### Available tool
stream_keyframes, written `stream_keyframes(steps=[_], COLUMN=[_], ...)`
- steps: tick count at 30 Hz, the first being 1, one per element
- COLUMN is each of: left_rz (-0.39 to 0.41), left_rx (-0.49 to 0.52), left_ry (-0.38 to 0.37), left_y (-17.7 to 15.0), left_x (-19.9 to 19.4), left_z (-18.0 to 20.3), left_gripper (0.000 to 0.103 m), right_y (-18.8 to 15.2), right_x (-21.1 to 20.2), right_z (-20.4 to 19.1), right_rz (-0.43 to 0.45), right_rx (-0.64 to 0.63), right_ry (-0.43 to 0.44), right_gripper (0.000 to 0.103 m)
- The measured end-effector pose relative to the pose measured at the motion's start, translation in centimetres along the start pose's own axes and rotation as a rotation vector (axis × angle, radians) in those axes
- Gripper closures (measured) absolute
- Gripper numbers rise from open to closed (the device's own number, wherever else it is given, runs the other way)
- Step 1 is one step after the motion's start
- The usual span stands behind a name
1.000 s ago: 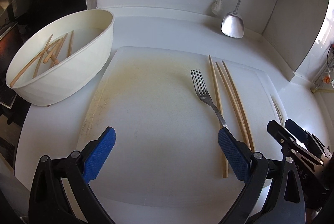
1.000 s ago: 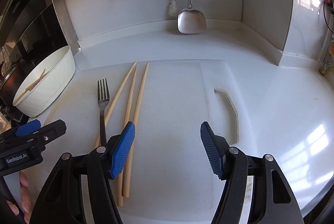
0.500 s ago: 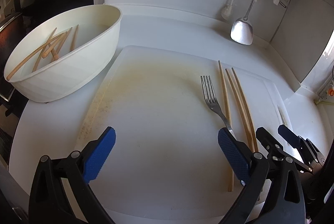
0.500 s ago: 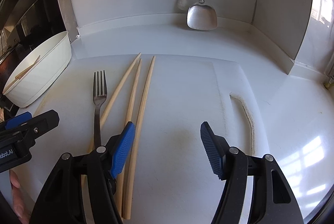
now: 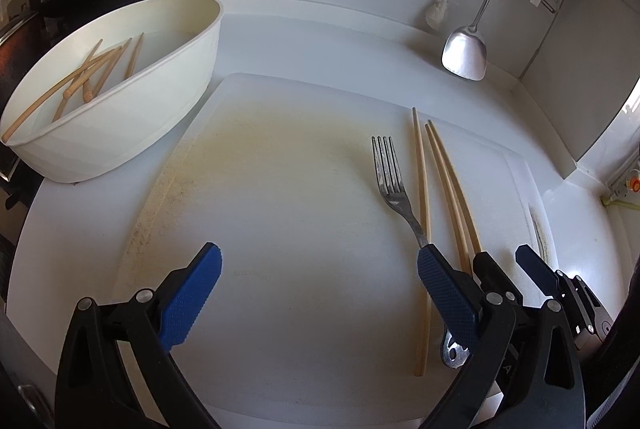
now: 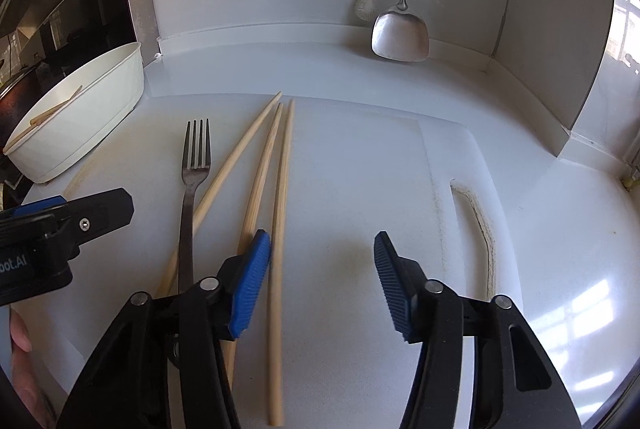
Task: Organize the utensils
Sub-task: 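Move the right tool back over the chopsticks beside the fork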
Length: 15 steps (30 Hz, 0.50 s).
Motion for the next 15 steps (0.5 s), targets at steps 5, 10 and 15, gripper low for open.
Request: stream_keyframes(steps=[5, 10, 15], left_rz=[-0.009, -0.006, -0.019], left_rx=[-0.006, 0.023, 0.043], left_ry=[-0.01, -0.004, 0.006], left_y=[0.0, -0.2, -0.6], left_x=[0.5, 0.8, 1.6], left_z=[1.0, 2.3, 3.3], left_gripper=[0.006, 0.006, 0.006], right_y=[-0.3, -0.5, -0.7], right_x=[-0.3, -0.6, -0.8], right_z=[0.7, 1.9, 2.7], right_rz=[0.014, 0.016, 0.015], right_rx=[-0.005, 0.018, 0.038], right_ry=[-0.027, -0.04, -0.038], right_gripper=[0.063, 0.063, 0.063])
Point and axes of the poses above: each gripper's, at about its wrist camera, not at the fingertips, and x roughly the way its jaws point, z to its right, y to its top, the point moved 1 cm from there along x, roughly the way its jaws point, and after that the axes turned 5 degrees about y, right-handed, at the moved point
